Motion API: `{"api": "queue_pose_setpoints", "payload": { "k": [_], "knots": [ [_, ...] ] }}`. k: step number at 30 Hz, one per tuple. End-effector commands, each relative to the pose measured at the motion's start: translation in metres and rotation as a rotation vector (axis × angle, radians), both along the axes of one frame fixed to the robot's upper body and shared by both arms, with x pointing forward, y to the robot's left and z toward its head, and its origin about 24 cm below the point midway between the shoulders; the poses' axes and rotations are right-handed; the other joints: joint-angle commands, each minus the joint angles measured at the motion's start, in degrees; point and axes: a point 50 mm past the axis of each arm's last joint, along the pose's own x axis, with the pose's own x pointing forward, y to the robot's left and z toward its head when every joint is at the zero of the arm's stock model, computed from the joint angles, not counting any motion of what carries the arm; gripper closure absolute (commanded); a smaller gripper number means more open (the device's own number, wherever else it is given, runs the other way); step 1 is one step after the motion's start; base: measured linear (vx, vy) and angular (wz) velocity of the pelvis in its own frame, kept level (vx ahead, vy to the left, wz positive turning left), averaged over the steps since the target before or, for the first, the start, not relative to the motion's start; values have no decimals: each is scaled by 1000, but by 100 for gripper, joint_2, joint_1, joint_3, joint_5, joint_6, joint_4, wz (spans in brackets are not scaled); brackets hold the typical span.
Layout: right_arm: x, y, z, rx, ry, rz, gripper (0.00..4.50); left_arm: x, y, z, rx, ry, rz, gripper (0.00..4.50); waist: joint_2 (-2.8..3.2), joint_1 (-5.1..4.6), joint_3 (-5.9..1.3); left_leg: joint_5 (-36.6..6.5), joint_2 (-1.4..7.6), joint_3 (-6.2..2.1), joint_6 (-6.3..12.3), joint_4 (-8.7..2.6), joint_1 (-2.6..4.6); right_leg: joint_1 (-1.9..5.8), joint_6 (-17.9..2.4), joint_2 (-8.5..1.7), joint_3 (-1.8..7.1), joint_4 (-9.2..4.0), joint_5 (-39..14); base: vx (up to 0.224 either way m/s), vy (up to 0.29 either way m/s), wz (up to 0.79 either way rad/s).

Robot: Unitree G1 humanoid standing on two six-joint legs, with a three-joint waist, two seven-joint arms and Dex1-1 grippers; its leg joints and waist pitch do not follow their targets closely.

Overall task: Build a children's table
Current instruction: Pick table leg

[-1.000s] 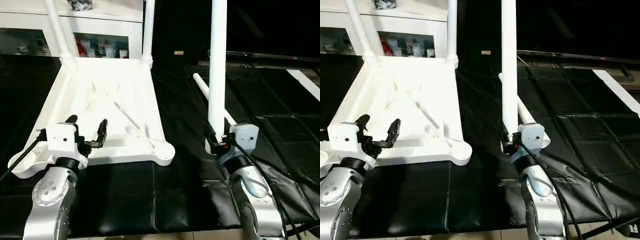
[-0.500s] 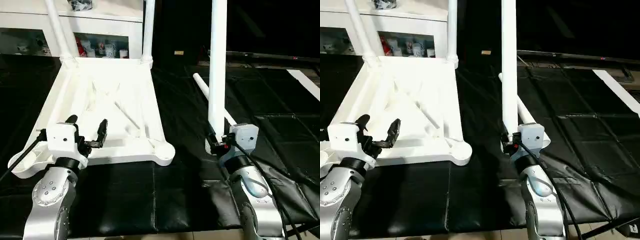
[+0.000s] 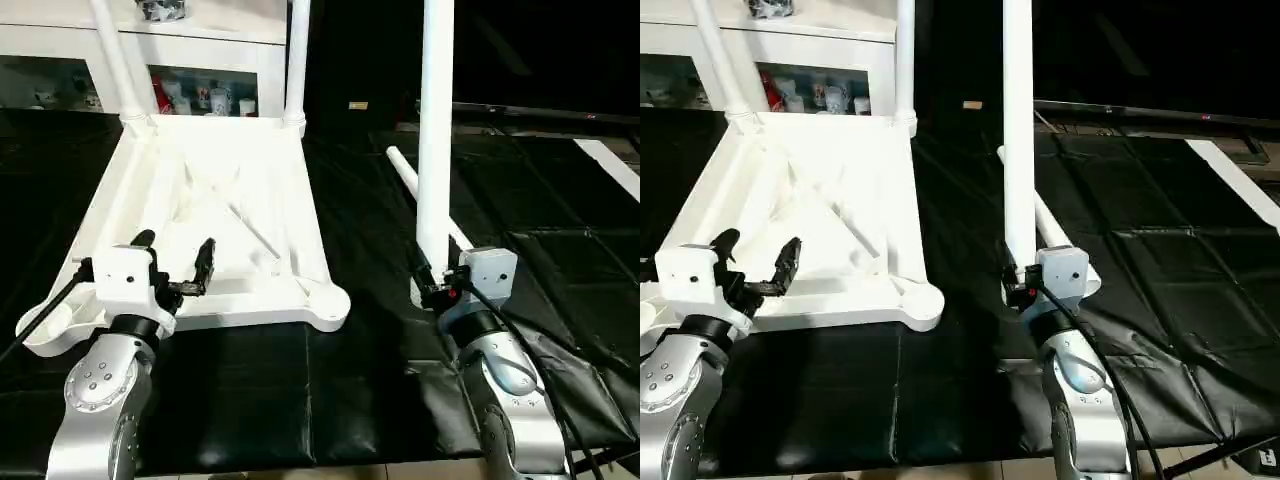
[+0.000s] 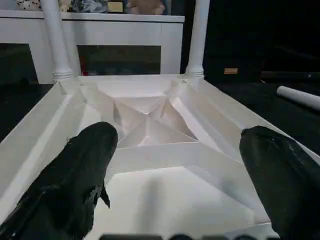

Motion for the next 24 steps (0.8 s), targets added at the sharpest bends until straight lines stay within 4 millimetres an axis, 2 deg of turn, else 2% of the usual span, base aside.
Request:
{"api": "queue_pose_setpoints", "payload": {
  "k": [1,15,20,24],
  "knots": [
    [2,-2,1,-2,-1,-1,257,-2,2,0,5,-4,3,0,92,16,-293,-1983,198,-90,-84,-449,63,201,-333,-393,303,-496,-1830,0,0,0],
    [2,-2,1,-2,-1,-1,257,-2,2,0,5,-4,3,0,91,9,-265,-2342,190,-113,-124,-449,96,154,-156,-407,286,-576,-2528,0,0,0],
    [2,-2,1,-2,-1,-1,257,-2,2,0,5,-4,3,0,91,13,-273,-2307,191,-113,-113,-446,93,155,-151,-408,287,-573,-2496,0,0,0],
    [2,-2,1,-2,-1,-1,257,-2,2,0,5,-4,3,0,90,18,-283,-2219,195,-110,-104,-449,80,170,-206,-404,292,-542,-2278,0,0,0]
  ]
}}
